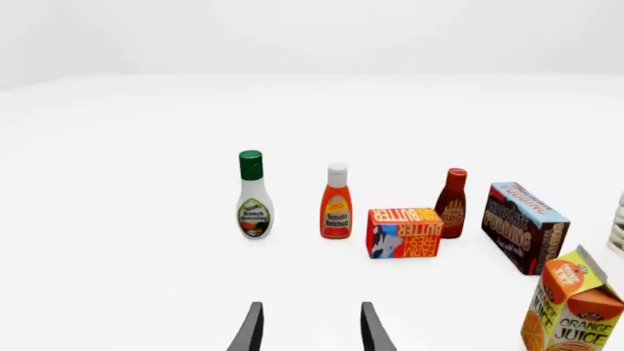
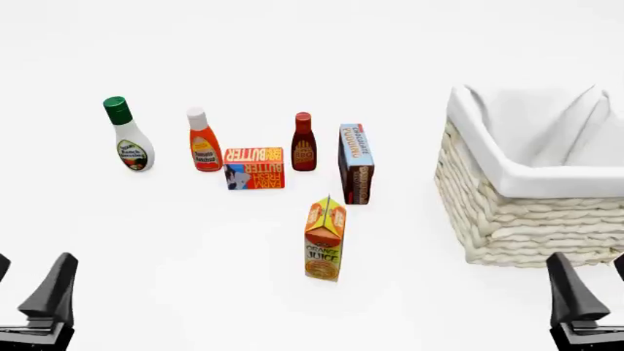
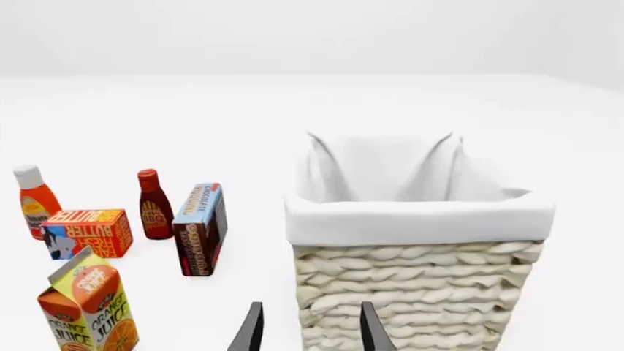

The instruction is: Pick the orange juice and place it in the basket.

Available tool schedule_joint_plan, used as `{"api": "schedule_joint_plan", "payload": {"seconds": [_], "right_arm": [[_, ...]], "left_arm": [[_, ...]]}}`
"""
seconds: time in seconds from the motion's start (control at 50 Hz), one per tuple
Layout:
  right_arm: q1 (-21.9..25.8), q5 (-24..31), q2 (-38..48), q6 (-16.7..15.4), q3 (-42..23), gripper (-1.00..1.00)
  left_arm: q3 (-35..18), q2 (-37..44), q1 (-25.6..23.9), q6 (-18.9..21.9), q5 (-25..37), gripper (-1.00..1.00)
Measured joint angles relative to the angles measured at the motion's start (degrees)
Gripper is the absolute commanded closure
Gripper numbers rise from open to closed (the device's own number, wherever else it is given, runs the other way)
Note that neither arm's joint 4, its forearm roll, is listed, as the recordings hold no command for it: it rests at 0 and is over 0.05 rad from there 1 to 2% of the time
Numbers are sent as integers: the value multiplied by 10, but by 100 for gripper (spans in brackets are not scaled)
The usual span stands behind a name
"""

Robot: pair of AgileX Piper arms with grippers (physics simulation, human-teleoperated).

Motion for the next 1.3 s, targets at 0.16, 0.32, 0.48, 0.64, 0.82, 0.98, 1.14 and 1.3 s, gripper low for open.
{"api": "schedule_joint_plan", "payload": {"seconds": [0.16,0.32,0.48,0.64,0.82,0.98,1.14,1.3], "right_arm": [[5,0,2,4,-1,-100],[11,-1,4,5,-3,-100],[21,-2,9,6,-5,-100],[36,-2,20,6,-12,-100],[62,-8,45,-2,-27,-100],[88,-17,77,-12,-45,-100],[118,-34,119,-24,-63,-100],[148,-50,164,-37,-84,-100]], "left_arm": [[-1,1,0,0,1,-100],[-1,1,0,0,1,-100],[-2,2,0,0,1,-100],[-2,3,0,0,-1,-100],[-2,5,0,0,-2,-100],[-1,5,0,0,-3,-100],[-2,5,0,0,-2,-100],[-2,4,0,0,-2,-100]]}}
